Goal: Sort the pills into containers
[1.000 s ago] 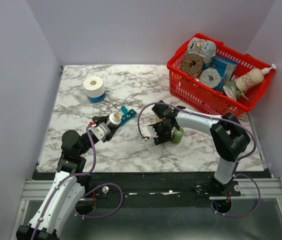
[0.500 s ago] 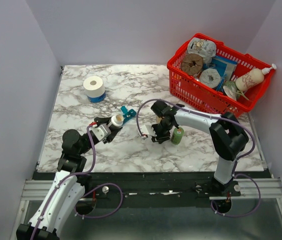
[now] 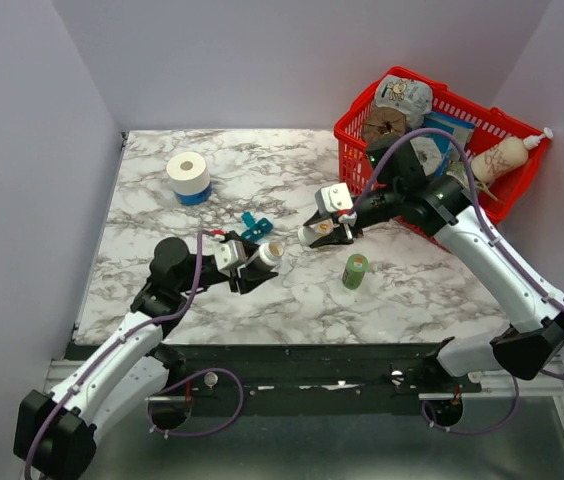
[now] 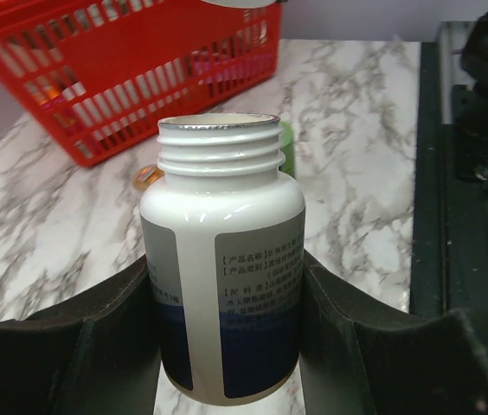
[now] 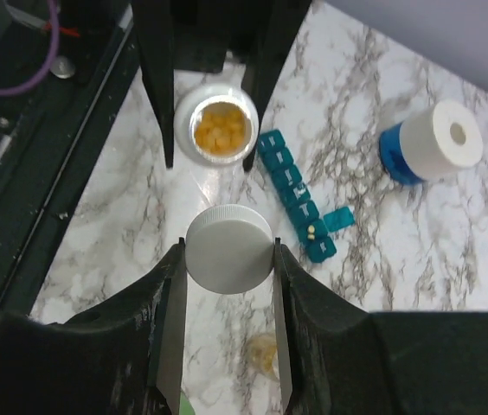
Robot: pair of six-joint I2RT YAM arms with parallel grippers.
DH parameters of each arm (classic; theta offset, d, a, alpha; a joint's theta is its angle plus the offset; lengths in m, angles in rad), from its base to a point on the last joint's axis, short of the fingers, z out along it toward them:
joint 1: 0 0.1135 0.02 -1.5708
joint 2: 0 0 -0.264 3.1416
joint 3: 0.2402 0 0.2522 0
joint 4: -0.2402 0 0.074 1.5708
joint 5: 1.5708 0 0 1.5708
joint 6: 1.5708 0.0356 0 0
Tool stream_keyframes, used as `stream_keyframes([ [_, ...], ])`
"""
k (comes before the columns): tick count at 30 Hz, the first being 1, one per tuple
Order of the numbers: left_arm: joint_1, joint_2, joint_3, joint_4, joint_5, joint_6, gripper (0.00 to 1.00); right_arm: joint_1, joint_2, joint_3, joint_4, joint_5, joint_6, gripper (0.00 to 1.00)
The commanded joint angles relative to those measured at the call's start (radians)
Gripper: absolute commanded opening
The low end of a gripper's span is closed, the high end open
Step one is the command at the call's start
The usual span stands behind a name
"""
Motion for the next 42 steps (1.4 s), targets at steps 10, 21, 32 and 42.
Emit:
stream_keyframes([
  [10,-0.178,0.209,0.166,0.042,0.015,-0.088,0.00,0.004,-0.001,0.003,-0.113,-0.238,0.024,0.23],
  [21,-0.209,0.238,0.191,0.017,0.026,-0.093,0.00,0.024,0.041,0.026,-0.110,-0.219,0.027,0.24],
  [32,-0.212,0.235,0.174,0.029,0.048,-0.097,0.00,0.027,0.061,0.024,-0.113,-0.159,0.015,0.24],
  [42,-0.212,0.224,0.163,0.055,0.061,-0.131,0.00,0.027,0.079,0.013,-0.110,-0.124,0.009,0.24],
])
